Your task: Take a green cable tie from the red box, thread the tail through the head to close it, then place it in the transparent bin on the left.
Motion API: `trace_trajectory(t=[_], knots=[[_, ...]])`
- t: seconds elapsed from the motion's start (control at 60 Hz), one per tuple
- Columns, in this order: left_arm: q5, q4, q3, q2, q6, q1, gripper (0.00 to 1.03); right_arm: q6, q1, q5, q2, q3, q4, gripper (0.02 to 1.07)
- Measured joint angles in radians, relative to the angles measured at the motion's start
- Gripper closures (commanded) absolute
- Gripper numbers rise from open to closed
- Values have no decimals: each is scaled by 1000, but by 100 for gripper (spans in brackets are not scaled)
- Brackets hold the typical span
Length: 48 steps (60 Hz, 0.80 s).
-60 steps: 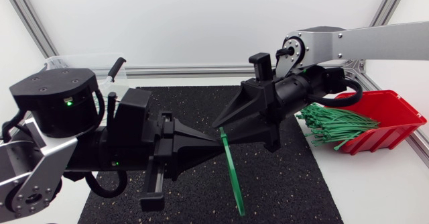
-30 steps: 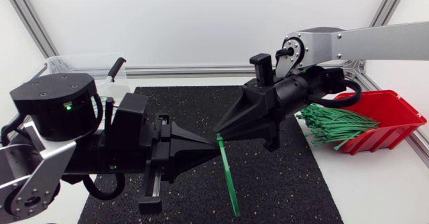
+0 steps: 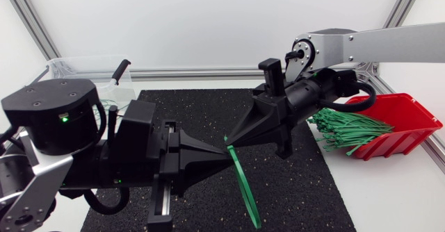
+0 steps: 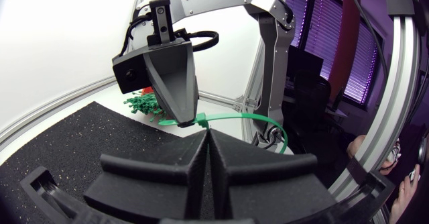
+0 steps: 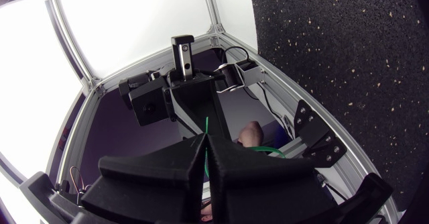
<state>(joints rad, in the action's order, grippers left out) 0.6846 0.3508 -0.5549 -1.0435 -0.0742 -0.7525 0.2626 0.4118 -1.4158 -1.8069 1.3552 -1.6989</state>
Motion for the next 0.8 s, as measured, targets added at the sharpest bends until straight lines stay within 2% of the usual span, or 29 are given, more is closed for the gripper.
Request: trace_trajectory(t=[0.15,0.267,0.433,0.517,0.583,0.65,0.767,0.8], knots=[[-32,-68,0,66,-3,-53,99,0,2,-2,-22,0,-3,101],[-32,-78,0,95,-3,-83,99,0,2,-9,-32,0,-3,101],[-11,-73,0,69,-3,-59,99,0,13,-16,-30,0,2,100],[21,-71,-1,32,-3,-22,99,0,15,-24,-21,0,16,77],[16,-79,-2,0,-3,13,99,0,15,-14,-6,-1,19,61],[21,-108,-3,-21,-2,52,99,0,19,5,15,-1,24,48],[13,-188,-17,-24,0,117,99,-1,12,60,46,-1,19,14],[8,-221,-21,-24,2,150,99,-1,8,73,55,-1,19,9]])
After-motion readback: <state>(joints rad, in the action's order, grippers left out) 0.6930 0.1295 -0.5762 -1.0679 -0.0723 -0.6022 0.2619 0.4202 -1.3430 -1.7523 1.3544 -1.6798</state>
